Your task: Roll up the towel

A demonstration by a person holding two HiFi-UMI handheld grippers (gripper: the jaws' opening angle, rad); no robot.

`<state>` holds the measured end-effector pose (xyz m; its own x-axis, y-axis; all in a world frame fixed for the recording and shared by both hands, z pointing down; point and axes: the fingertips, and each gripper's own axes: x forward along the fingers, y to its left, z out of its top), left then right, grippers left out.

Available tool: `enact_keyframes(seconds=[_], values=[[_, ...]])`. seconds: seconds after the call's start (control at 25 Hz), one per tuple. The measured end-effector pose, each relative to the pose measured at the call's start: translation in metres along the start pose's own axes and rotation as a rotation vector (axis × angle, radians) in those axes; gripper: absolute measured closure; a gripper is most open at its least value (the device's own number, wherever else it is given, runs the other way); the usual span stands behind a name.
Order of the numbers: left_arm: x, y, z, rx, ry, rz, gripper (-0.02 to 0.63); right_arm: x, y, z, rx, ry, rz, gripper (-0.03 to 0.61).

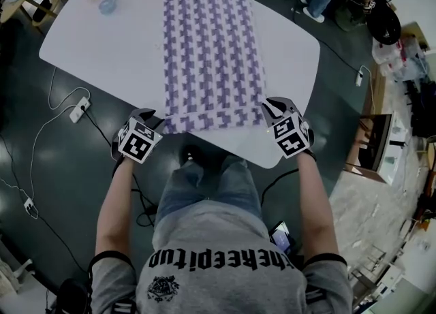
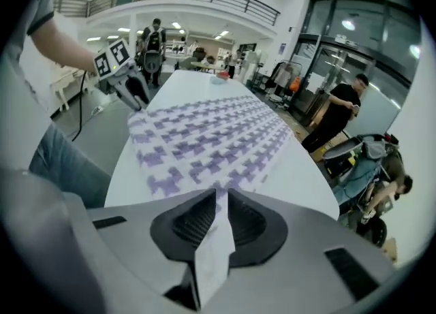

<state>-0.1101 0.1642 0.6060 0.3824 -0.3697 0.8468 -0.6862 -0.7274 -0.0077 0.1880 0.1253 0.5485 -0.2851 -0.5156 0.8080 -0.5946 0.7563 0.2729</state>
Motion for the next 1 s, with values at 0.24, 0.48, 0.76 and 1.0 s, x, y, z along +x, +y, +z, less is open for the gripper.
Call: enact_keyframes(seconds=[0.24,0.48,0.76,1.0], values=[[-0.016,-0.009,0.025,0.122,-0.129,0.013,0.457,-0.006,0.059,-0.010,-0.243,-0.001,0.172,0.540],[-0.042,-0.029,0.041,0.320,-0.191,-0.040,0.449,0.029,0.075,-0.053,-0.415,0.173,0.206,0.471],[-0.006,-0.080,-0.016,0.547,0.045,-0.071,0.385,0.033,0.073,-0.060,-0.462,0.226,0.212,0.466],[0.030,-0.064,-0.023,0.549,0.112,0.011,0.407,0.045,0.069,-0.064,-0.450,0.233,0.232,0.466]])
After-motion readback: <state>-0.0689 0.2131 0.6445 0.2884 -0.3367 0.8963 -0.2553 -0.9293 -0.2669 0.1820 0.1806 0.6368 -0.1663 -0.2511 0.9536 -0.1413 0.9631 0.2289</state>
